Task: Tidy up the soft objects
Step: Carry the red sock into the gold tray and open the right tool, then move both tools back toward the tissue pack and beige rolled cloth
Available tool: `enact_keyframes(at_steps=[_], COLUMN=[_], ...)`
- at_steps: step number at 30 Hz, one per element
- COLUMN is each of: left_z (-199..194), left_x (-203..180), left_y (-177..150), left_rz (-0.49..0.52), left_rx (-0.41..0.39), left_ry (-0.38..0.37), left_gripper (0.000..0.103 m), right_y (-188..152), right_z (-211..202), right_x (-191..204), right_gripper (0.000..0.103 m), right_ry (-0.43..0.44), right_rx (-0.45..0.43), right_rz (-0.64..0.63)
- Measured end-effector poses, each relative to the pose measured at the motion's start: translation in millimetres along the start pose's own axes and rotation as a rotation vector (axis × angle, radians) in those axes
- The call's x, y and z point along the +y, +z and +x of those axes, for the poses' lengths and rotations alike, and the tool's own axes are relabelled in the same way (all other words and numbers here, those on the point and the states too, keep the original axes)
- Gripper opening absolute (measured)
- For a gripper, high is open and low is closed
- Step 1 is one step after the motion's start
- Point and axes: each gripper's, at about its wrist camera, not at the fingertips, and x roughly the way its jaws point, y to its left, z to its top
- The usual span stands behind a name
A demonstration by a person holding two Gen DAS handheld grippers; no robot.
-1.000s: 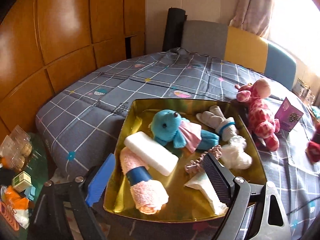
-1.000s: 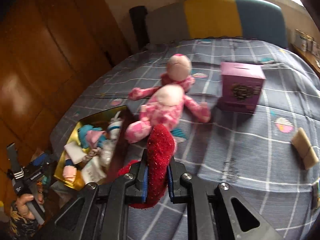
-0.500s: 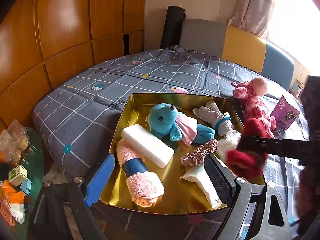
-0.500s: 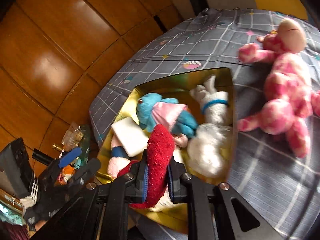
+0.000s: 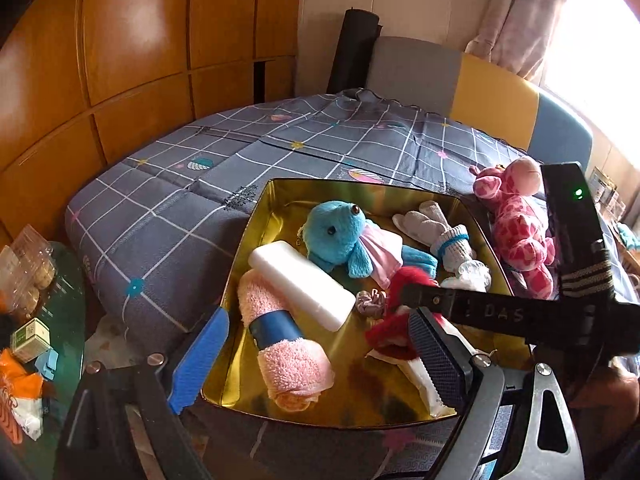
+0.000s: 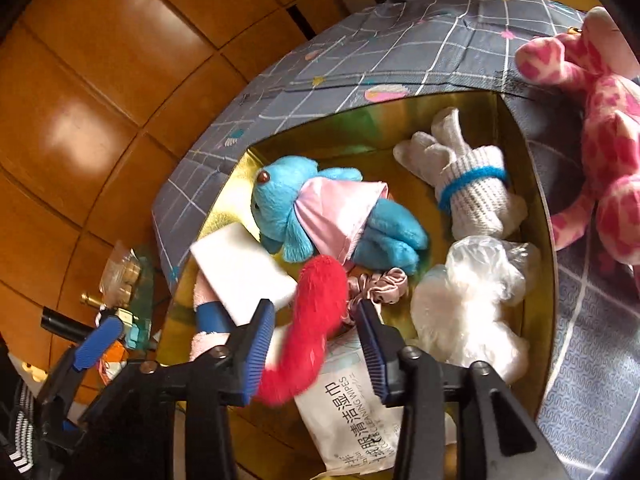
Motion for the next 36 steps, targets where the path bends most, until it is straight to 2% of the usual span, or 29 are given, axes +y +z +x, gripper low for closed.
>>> enact_keyframes(at_steps=[7, 12, 18, 22, 25, 28, 34, 36], left_z=[-4, -8, -10, -15, -19, -20, -23, -22], left_x=[-8, -16, -32, -52, -71, -98, -162, -188], left_y=[-1, 0, 2, 4, 8, 14, 18, 17], left_rz=[0.029, 0.049, 0.071, 0.133, 0.177, 0.229, 0.337, 0.38], left_rx=[-0.013, -0.018, -0.005, -0.021, -0.033, -0.021, -0.006, -0.003], left_ry=[-0.002, -0.019, -0.05, -0.064, -0.091, -0.157, -0.302, -0.33], left_gripper=[0.092, 0.092, 0.092, 0.092, 0.092, 0.093, 0.093, 0.093], right_y=[-5, -17, -36, -50, -60, -72, -103, -114], right_z=[-32, -68, -110, -138, -161, -192, -277, -306], right_x=[-1, -9, -40, -63, -88, -119, -207, -239], right_gripper=[0.043, 0.043, 0.043, 0.043, 0.043, 0.043, 0.043, 0.043], right_ry=[-0.049, -0.135, -0.198, -0.261, -0.314, -0.384, -0.547, -0.596], right_rx=[-0.069, -0.133, -0.192, -0.219, -0.232, -0.246, -0.27, -0.257], right_rz=[-0.008, -0.04, -0.001, 0.017, 0.05, 0.104, 0.275, 0.333])
